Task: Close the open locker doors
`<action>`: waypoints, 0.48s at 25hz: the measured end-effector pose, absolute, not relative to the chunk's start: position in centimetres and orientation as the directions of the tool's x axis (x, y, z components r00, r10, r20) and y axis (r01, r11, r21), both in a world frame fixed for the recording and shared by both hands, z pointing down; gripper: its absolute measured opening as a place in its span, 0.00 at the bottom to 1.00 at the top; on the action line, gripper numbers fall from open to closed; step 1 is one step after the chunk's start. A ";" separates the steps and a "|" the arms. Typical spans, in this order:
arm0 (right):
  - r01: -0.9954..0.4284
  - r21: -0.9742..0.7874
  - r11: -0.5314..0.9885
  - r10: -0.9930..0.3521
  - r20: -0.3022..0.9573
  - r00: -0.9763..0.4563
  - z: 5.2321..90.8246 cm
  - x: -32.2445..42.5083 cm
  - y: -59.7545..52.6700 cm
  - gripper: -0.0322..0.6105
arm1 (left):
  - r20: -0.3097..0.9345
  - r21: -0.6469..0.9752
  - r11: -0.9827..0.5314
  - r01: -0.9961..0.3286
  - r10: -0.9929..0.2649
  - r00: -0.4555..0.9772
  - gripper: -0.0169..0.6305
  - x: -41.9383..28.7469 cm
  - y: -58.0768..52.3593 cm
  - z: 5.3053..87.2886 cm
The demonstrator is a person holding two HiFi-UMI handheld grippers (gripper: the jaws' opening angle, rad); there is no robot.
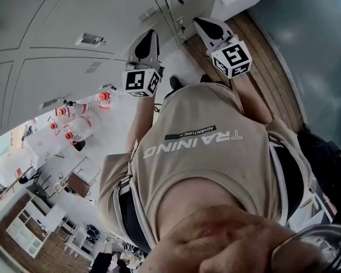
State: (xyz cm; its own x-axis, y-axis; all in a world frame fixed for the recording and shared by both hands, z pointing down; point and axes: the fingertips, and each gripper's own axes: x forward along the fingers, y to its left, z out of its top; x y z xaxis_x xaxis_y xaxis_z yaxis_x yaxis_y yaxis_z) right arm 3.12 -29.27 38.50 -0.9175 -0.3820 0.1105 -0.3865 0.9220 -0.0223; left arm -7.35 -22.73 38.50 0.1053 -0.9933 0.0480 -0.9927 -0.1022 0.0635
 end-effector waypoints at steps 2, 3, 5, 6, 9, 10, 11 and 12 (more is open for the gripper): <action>-0.379 -0.024 0.925 -0.374 0.110 -0.921 38.5 2.9 -29.2 0.07 | 0.058 0.068 -0.094 -0.993 -0.994 0.098 0.03 -7.4 -22.5 38.9; -0.376 -0.025 0.926 -0.371 0.108 -0.922 38.5 2.8 -29.2 0.07 | 0.061 0.069 -0.092 -0.993 -0.993 0.096 0.03 -7.4 -22.4 39.0; -0.374 -0.025 0.927 -0.370 0.101 -0.924 38.4 2.7 -29.4 0.07 | 0.063 0.066 -0.095 -0.993 -0.993 0.099 0.03 -7.3 -22.5 39.1; -0.375 -0.025 0.927 -0.371 0.098 -0.923 38.3 2.8 -29.5 0.07 | 0.062 0.066 -0.097 -0.993 -0.993 0.102 0.03 -7.3 -22.6 39.2; -0.372 -0.040 0.927 -0.366 0.112 -0.924 38.8 3.0 -29.1 0.07 | 0.081 0.083 -0.100 -0.991 -0.991 0.107 0.03 -6.8 -22.3 39.8; -0.369 -0.046 0.928 -0.362 0.118 -0.925 38.9 3.1 -28.9 0.07 | 0.089 0.087 -0.102 -0.991 -0.990 0.110 0.03 -6.7 -22.3 40.1; -0.366 -0.048 0.930 -0.358 0.120 -0.926 39.0 3.1 -29.0 0.07 | 0.093 0.089 -0.105 -0.990 -0.989 0.113 0.03 -6.6 -22.4 40.2; -0.362 -0.045 0.931 -0.355 0.120 -0.927 38.9 3.1 -29.1 0.07 | 0.093 0.089 -0.108 -0.990 -0.989 0.116 0.03 -6.5 -22.6 40.2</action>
State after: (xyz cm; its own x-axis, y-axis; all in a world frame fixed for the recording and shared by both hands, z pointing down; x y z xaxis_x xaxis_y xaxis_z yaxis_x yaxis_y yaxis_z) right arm 3.11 -29.09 38.91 -0.9273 -0.3547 0.1199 -0.3620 0.9311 -0.0454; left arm -6.47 -22.63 40.18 0.1158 -0.9889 0.0930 -0.9902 -0.1075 0.0892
